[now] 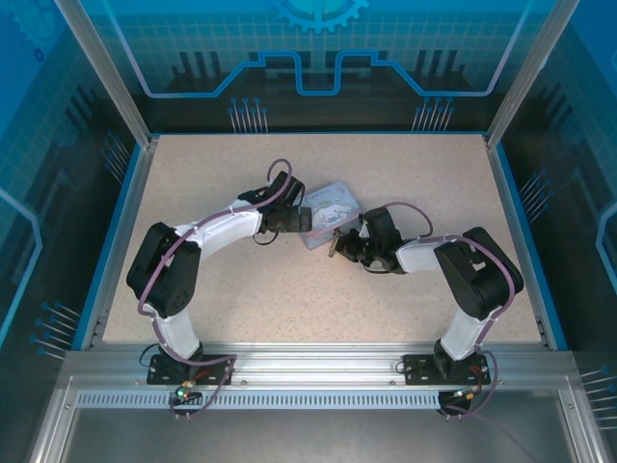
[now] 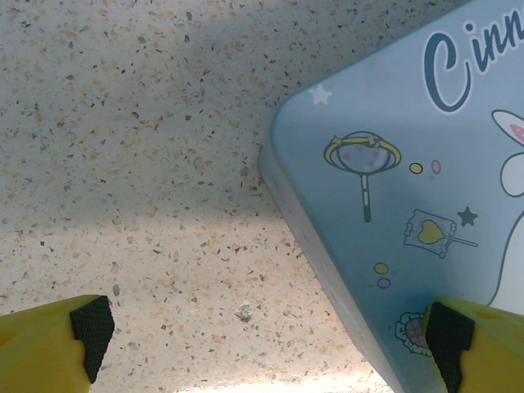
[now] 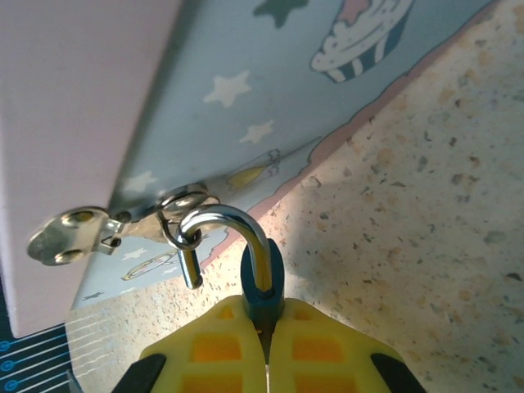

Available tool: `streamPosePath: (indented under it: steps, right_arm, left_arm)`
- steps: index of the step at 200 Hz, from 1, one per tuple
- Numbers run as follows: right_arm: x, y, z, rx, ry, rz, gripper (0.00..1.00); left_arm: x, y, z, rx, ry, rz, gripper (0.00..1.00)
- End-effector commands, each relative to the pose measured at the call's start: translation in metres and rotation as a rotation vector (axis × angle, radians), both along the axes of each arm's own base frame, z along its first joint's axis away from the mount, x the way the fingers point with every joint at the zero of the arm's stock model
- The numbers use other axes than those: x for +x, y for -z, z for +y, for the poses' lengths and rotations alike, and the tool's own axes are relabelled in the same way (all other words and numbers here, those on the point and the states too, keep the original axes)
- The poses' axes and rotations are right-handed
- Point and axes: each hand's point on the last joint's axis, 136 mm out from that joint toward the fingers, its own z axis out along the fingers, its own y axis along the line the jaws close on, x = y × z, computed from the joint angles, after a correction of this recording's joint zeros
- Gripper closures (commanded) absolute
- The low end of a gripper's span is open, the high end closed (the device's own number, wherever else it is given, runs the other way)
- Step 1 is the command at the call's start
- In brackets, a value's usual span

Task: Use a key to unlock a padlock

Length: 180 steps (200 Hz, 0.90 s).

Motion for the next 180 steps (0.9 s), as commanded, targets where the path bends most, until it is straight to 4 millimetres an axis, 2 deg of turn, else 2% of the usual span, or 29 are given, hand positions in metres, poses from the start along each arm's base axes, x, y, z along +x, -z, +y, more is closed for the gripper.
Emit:
streamPosePath:
  steps: [1, 94, 145, 180]
  right_arm:
    - [0.008, -0.004, -0.002, 0.062, 0.057, 0.001, 1.0]
    - [0.027, -0.004, -0.013, 0.133, 0.167, 0.0, 1.0]
    - [0.035, 0.002, -0.026, 0.163, 0.237, 0.006, 1.0]
    - [0.042, -0.002, -0.034, 0.192, 0.261, -0.011, 1.0]
  left_arm:
    - [-0.019, 0.028, 0.002, 0.048, 0.023, 0.102, 0.01]
    - [-0.024, 0.039, 0.003, 0.05, 0.022, 0.126, 0.01]
    - [-0.027, 0.044, 0.003, 0.05, 0.021, 0.142, 0.01]
    - [-0.029, 0.048, 0.005, 0.053, 0.021, 0.151, 0.01]
